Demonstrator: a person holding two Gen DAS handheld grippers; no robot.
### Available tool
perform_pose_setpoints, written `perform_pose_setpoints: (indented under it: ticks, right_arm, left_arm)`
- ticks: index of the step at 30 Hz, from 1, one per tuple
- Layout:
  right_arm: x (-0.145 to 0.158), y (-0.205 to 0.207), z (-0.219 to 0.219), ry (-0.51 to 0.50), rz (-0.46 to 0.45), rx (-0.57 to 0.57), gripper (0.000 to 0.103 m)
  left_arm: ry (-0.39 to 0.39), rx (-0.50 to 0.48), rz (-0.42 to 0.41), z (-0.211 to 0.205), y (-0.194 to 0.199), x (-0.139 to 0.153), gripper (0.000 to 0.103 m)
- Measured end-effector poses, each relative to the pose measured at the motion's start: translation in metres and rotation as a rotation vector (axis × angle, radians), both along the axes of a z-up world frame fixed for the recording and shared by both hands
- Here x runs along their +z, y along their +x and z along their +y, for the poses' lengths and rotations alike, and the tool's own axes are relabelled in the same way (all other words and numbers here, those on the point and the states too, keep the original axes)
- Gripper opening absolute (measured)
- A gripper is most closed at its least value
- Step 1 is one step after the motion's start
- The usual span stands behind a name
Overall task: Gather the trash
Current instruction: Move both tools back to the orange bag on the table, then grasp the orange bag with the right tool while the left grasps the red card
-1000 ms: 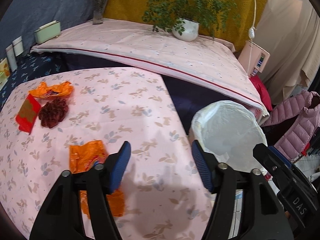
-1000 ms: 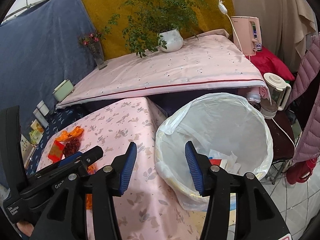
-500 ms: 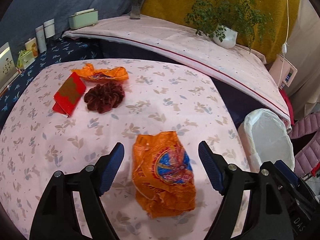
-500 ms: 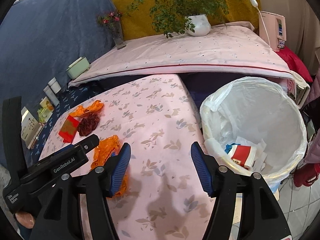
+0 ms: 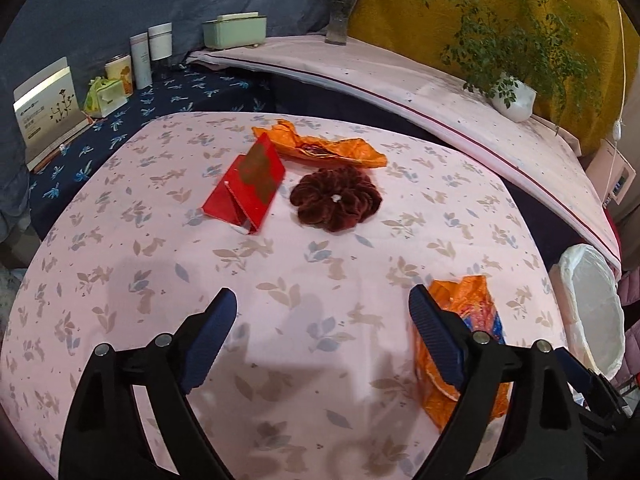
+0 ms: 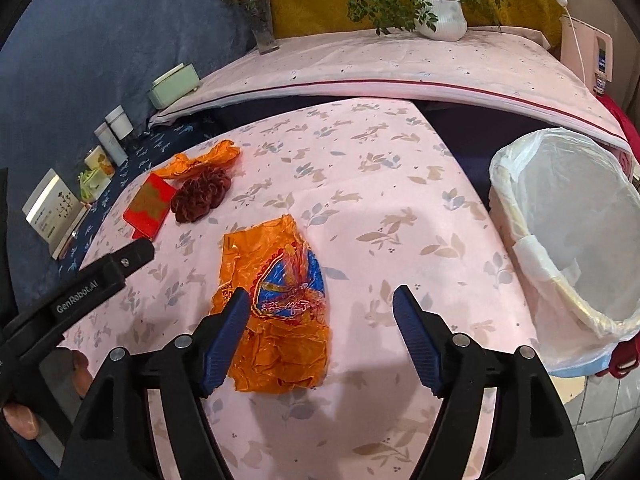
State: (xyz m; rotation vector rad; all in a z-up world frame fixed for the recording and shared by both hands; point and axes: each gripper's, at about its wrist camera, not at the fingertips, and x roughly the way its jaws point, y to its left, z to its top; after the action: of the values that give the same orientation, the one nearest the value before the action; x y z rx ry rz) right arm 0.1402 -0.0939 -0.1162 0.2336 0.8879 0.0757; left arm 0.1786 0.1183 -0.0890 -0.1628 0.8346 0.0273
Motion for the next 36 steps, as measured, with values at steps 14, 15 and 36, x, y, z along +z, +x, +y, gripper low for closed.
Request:
perform_pose_setpoints:
  ticks: [14, 15, 36]
  right_arm:
    - [-0.031, 0.023, 0.036, -0.060, 0.068, 0.044, 0.062]
    - [-0.031, 0.025, 0.040, -0.075, 0.066, 0.052, 0.058]
    - [-0.018, 0.027, 0.057, -0.025, 0.035, 0.103, 0.008]
  left_arm:
    - [0.023, 0.087, -0.020, 0.063, 0.046, -0.006, 0.087]
    - [0.015, 0.087, -0.022, 0.066, 0.051, -0.006, 0.087]
    - [-0.056, 0.027, 0.052, 0.063, 0.073, -0.022, 0.003]
